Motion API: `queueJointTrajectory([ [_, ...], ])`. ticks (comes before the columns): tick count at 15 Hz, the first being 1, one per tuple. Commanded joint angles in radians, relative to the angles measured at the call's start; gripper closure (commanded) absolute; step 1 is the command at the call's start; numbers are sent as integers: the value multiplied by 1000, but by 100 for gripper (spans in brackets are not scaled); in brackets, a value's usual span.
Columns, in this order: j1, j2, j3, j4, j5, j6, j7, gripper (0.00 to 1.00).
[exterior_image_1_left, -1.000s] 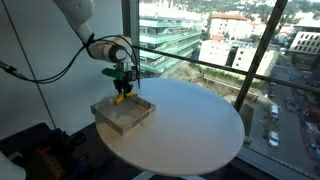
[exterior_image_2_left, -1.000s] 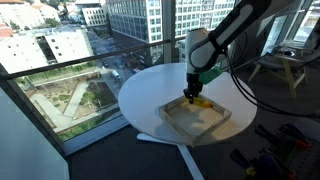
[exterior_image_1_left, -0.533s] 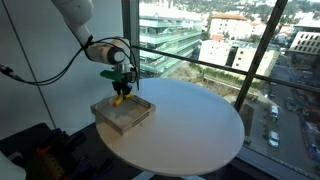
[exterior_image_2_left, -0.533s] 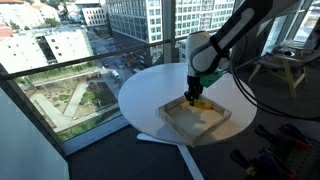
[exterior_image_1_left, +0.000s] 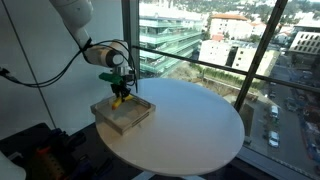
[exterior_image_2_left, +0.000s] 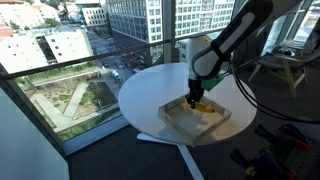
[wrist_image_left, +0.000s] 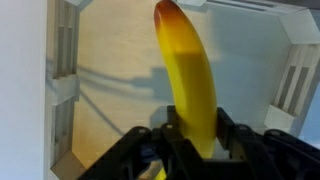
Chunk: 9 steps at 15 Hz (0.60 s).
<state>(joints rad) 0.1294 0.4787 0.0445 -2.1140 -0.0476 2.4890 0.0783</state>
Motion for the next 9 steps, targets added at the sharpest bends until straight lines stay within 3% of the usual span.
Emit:
queueJointTrajectory([
  [1, 6, 1, -15, -16, -26, 26, 12, 84],
  [9, 5, 22, -25, -24, -24, 38, 11, 84],
])
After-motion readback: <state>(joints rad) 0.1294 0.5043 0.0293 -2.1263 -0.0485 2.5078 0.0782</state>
